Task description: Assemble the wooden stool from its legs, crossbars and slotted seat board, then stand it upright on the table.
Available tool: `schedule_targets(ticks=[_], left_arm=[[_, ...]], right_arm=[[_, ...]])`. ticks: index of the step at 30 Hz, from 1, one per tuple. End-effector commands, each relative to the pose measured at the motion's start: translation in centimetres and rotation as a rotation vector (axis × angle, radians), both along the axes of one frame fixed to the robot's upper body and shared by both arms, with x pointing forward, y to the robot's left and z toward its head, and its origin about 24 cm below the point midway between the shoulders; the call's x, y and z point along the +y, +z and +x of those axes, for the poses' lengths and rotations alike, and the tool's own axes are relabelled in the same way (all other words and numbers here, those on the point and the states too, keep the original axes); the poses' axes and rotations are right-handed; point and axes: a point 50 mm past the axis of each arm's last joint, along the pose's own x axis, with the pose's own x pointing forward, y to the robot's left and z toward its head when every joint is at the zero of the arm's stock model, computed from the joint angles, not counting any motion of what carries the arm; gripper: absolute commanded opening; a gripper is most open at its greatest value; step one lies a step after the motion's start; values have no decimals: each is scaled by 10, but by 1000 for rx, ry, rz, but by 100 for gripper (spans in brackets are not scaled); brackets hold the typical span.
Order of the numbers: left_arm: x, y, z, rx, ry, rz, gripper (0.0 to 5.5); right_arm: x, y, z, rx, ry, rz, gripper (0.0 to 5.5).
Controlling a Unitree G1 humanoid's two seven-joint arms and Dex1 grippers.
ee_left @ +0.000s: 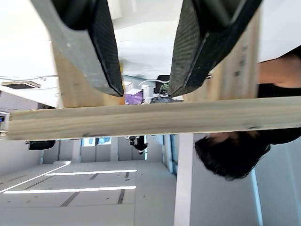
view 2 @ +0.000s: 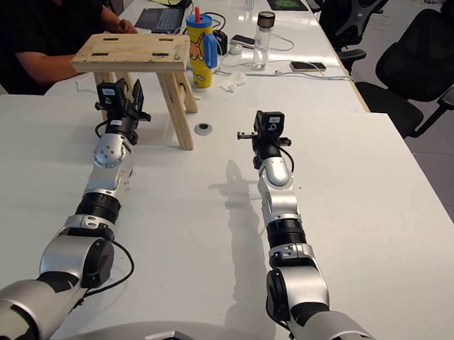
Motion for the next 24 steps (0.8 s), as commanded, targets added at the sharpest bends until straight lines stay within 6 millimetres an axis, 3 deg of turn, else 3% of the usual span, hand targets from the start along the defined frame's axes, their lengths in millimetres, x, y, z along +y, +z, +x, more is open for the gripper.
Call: schedule_targets(ticks=[1,10,24], left_arm=[[2,12,9,0,-30,33,178],[-2,13,12,11,-63,43,178],[5,-3,5,-2,40,-9,178]], right_arm=[[7,0,-2,-10,-11,16,0],[2,-9,-2,6,-26,22,0],[-6,5,20,6,-13,-39,0]])
